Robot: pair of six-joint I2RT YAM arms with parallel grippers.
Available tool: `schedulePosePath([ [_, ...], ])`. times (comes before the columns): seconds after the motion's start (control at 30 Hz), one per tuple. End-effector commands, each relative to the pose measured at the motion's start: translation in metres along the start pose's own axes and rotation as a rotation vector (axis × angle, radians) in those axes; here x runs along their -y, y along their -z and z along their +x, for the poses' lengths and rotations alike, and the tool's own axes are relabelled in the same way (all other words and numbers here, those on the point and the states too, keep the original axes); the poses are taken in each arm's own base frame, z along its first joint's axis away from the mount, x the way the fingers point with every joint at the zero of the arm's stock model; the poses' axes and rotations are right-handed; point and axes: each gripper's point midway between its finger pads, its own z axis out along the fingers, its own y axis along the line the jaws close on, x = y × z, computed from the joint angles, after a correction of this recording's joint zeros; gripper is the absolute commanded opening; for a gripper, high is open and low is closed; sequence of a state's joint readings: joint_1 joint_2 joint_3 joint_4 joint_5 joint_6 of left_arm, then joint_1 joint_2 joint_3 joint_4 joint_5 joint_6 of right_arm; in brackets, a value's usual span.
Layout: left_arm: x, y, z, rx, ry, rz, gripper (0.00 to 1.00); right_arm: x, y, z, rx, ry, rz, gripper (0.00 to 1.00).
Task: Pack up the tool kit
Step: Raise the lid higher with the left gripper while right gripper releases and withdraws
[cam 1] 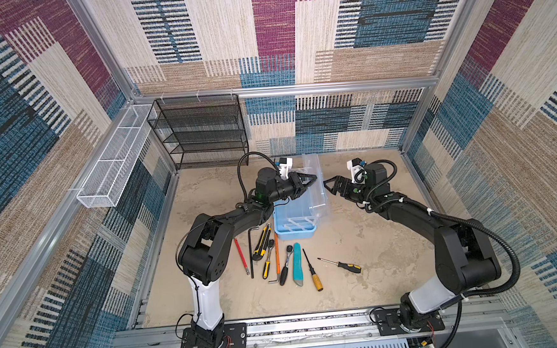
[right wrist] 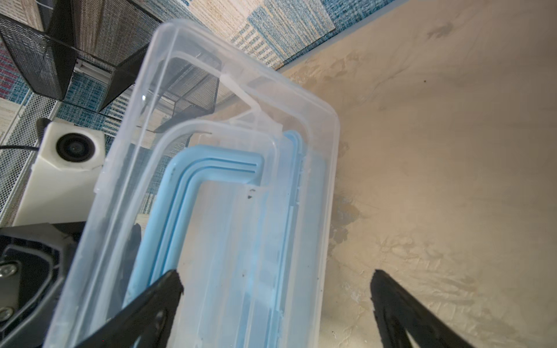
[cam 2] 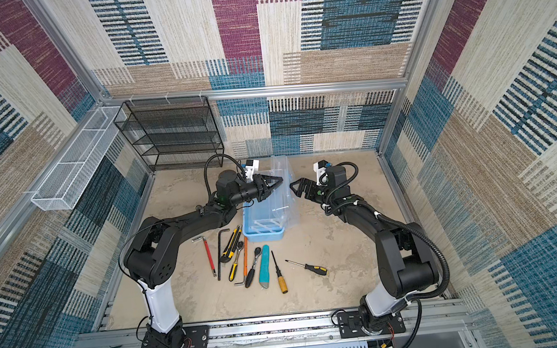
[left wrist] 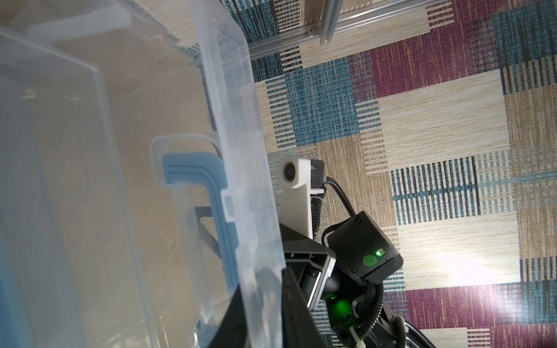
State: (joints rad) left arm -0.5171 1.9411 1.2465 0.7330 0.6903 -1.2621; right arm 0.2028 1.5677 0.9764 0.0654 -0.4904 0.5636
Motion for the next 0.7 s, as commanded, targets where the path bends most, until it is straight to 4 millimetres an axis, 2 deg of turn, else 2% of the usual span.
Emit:
schedulePosePath([
  [0.0, 0.009, -0.002, 0.000, -0.022, -0.047, 0.027, 0.17, 0.008, 0.007, -0.010, 0.038, 0.028, 0.059, 1.00],
  [0.23, -0.001, -0.009, -0.003, -0.064, -0.055, -0.050, 0.09, 0.035, 0.030, -0.022, 0.107, 0.047, 0.225, 1.00],
  [0.4, -0.009, -0.015, -0.005, -0.113, -0.071, -0.137, 0.08, 0.053, 0.051, -0.031, 0.164, 0.076, 0.353, 1.00],
  [0.67, -0.023, -0.029, -0.009, -0.176, -0.081, -0.228, 0.07, 0.076, 0.072, -0.032, 0.188, 0.114, 0.483, 1.00],
])
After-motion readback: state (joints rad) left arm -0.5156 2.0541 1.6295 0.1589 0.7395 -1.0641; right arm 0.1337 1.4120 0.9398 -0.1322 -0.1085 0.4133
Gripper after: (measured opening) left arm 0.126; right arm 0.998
